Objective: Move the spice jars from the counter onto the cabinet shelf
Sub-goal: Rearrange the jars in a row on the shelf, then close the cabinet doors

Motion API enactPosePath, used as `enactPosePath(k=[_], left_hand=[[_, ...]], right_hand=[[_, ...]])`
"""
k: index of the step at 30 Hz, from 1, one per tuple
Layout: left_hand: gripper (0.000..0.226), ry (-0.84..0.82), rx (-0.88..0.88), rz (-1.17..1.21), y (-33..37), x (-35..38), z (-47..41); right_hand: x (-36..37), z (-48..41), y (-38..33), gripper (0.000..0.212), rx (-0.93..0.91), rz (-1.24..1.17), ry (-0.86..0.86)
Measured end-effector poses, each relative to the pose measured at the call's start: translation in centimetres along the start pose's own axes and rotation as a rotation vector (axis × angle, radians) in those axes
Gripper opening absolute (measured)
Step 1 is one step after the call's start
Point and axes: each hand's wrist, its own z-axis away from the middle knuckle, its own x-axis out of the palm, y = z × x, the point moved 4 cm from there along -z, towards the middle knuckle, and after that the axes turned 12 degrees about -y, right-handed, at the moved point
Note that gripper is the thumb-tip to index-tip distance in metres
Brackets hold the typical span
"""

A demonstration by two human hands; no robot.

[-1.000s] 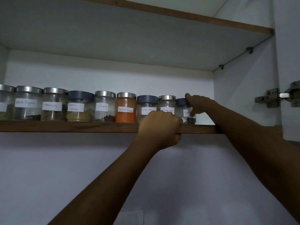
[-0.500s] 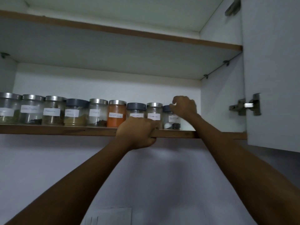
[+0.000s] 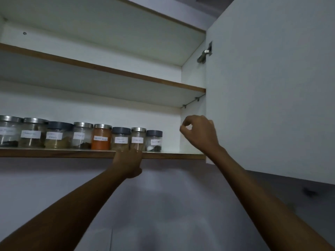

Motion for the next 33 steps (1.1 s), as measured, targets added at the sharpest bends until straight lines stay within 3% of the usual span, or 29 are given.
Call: enactPosePath(k=[11,16,24,27,33], left_hand=[[0.035,0.187,0.301,0.270,2.8,-8.6,13.2],[0.034,0.206,0.405,0.306,7.5,-12.5,16.0],[0.032,0.208,0.540,0.334,15.2,-18.1,18.4],[0.037,0.206,0.572,0.365,18.3,-19.5,18.6],[0.075,0.354,0.539,0.505,26.0,-22.6,18.7]], right_hand=[[-17.3,6.4,-1.1,0.028,0.106,0.252,0.285],[-22.0,9.0,0.0,0.037,0.156,0.394,0.339],[-27.6,12.0,5.6,0.053,0.350,0.419,0.407],[-28.2,12.9,8.3,0.059,0.420,0.303,0.403],[-28.0,13.8,12.5,0.071,0.400,-0.341,0.267]])
